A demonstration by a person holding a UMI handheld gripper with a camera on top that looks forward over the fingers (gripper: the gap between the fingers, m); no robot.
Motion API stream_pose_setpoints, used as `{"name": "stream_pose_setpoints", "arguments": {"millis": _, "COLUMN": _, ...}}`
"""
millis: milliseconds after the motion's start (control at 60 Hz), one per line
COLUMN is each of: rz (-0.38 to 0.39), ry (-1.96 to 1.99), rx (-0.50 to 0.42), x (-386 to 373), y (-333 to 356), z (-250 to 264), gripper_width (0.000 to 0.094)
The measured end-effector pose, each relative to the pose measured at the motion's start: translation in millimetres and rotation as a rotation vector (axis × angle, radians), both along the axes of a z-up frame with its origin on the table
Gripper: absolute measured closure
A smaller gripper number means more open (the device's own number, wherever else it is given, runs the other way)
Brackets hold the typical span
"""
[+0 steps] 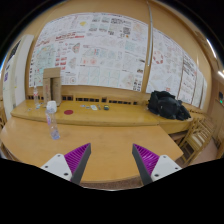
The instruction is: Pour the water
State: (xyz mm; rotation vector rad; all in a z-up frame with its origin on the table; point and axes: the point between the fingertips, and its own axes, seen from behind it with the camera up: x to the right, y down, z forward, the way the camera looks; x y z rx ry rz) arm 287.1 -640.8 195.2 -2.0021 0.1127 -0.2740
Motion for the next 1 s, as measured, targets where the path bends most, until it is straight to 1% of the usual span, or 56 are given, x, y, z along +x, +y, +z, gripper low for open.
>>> {"name": "stream_pose_setpoints", "arguments": {"millis": 117, "rz": 0.004, "ry": 0.014, "rx": -0.004, "x": -6, "y": -5, "z": -14, "gripper_width": 0.0085}}
{"name": "stream_pose_setpoints", "arguments": {"millis": 200, "rz": 0.015, "ry": 0.021, "rx": -0.019, "x": -19, "y": -11, "z": -36, "gripper_width": 0.0083}}
{"name": "stream_pose_setpoints", "arguments": {"millis": 350, "rz": 0.089, "ry": 0.046, "rx": -0.074, "x": -71, "y": -14, "z": -93, "gripper_width": 0.0084}}
{"name": "stream_pose_setpoints", "arguments": {"millis": 467, "rz": 0.164, "ry": 0.049, "rx": -0.098, "x": -132, "y": 4, "z": -130, "gripper_width": 0.0078}}
{"name": "stream_pose_setpoints", "arguments": {"millis": 550, "rz": 0.215, "ry": 0.069, "rx": -0.086, "x": -184, "y": 36, "z": -146, "gripper_width": 0.0088}}
{"name": "stream_pose_setpoints", "arguments": {"millis": 650, "rz": 0.244, "ry": 0.071, "rx": -0.05, "x": -234, "y": 92, "z": -152, "gripper_width": 0.0087}}
{"name": "stream_pose_setpoints", "arguments": {"millis": 800, "rz": 0.236, "ry": 0.1, "rx": 0.03, "x": -282, "y": 196, "z": -158, "gripper_width": 0.0089}}
{"name": "stream_pose_setpoints", "arguments": {"millis": 900, "rz": 0.218, "ry": 0.1, "rx": 0.077, "x": -294, "y": 258, "z": -158, "gripper_width": 0.0089}}
{"name": "stream_pose_setpoints", "arguments": {"millis": 1000, "rz": 0.199, "ry": 0.093, "rx": 0.098, "x": -302, "y": 302, "z": -156, "gripper_width": 0.0146}}
